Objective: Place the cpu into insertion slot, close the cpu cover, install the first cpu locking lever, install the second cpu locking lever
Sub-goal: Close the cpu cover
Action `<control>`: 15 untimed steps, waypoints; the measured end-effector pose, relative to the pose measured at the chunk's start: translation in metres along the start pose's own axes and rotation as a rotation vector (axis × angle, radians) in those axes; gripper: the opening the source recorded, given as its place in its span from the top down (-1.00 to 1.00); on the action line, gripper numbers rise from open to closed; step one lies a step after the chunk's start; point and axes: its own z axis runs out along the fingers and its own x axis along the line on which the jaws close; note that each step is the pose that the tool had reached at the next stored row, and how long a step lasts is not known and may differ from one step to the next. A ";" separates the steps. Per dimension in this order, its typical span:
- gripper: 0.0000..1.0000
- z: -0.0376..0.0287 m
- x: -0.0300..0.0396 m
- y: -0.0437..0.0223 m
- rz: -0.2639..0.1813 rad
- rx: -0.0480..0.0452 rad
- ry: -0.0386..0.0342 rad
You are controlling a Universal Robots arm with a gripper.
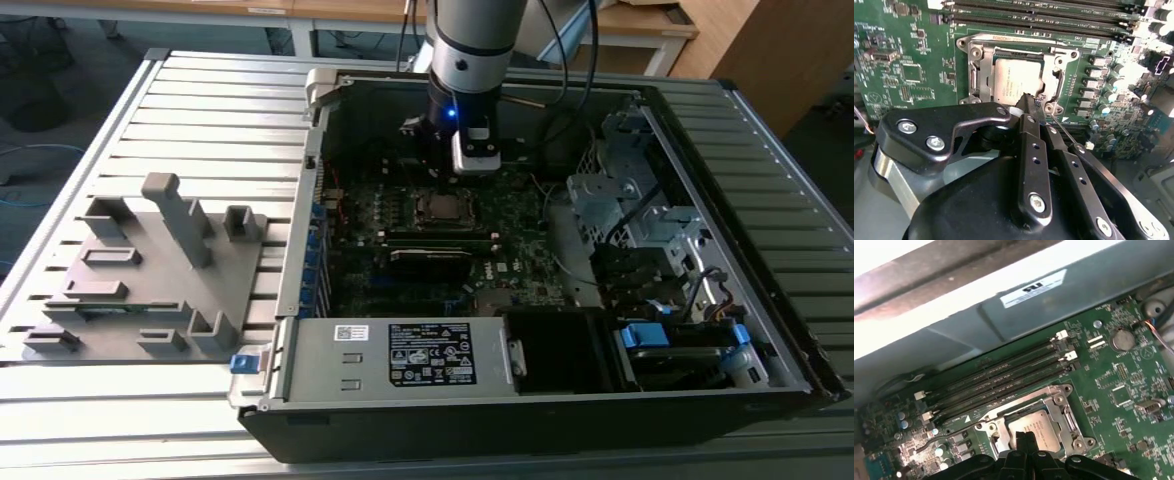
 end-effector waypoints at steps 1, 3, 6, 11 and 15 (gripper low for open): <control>0.80 0.0000 0.0000 0.0000 -0.009 -0.0013 0.0012; 0.80 0.0000 0.0000 0.0000 -0.028 -0.0041 0.0036; 0.80 0.0000 0.0000 0.0000 -0.054 -0.0083 0.0071; 0.80 0.0000 0.0000 0.0000 -0.096 -0.0164 0.0133; 0.80 0.0000 0.0000 0.0000 -0.128 -0.0234 0.0184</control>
